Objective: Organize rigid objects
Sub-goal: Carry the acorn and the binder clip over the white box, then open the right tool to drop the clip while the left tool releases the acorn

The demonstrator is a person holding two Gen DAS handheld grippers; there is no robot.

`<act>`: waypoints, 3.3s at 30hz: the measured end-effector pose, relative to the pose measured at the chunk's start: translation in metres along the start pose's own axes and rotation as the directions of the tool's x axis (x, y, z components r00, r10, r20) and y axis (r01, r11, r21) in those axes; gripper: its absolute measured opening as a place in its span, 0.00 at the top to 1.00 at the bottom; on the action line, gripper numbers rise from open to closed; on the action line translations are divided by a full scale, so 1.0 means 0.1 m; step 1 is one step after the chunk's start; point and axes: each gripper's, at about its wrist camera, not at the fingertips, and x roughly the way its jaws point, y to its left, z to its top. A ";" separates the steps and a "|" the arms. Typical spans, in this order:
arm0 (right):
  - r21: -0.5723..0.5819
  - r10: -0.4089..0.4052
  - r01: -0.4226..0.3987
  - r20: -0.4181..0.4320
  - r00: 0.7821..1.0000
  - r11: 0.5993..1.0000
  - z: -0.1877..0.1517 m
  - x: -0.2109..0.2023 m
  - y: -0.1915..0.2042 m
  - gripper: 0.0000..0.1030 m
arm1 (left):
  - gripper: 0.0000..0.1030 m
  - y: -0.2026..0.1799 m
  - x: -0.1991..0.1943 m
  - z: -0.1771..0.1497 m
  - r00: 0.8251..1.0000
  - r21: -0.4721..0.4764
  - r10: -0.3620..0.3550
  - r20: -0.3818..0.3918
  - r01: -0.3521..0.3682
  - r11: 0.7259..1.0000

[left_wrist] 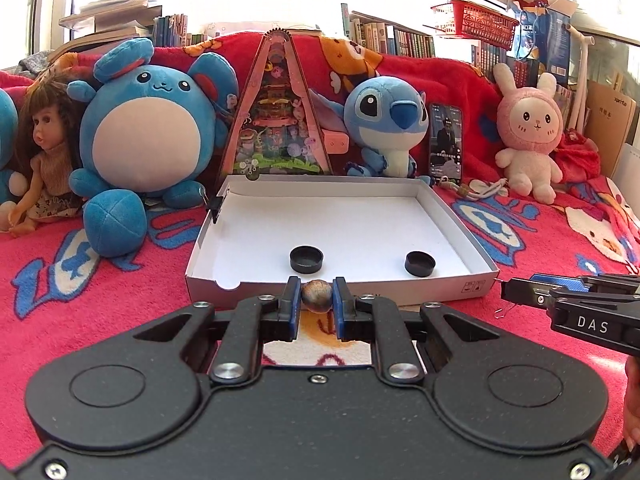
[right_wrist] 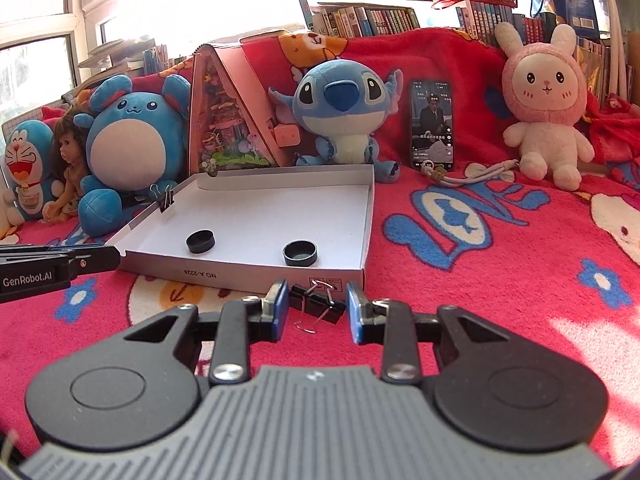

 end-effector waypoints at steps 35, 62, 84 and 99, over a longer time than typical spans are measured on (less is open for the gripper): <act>0.110 0.048 -0.027 -0.194 0.980 0.994 0.77 1.02 -0.08 0.67 | 0.85 0.53 1.40 0.59 0.973 -0.127 0.017 -0.232 -0.048 0.991; 0.114 -0.046 0.066 -0.170 0.984 0.991 0.72 1.42 -0.12 0.66 | 0.85 0.53 1.56 0.49 0.964 -0.105 0.042 -0.262 -0.072 0.992; 0.105 -0.002 0.026 -0.220 0.976 0.994 0.68 1.39 -0.14 0.63 | 0.63 0.52 1.56 0.48 0.963 -0.097 0.052 -0.263 -0.080 0.992; 0.096 0.032 -0.014 -0.183 0.983 0.995 0.66 1.19 -0.11 0.35 | 0.40 0.44 1.29 0.53 0.978 -0.075 0.044 -0.202 -0.061 0.995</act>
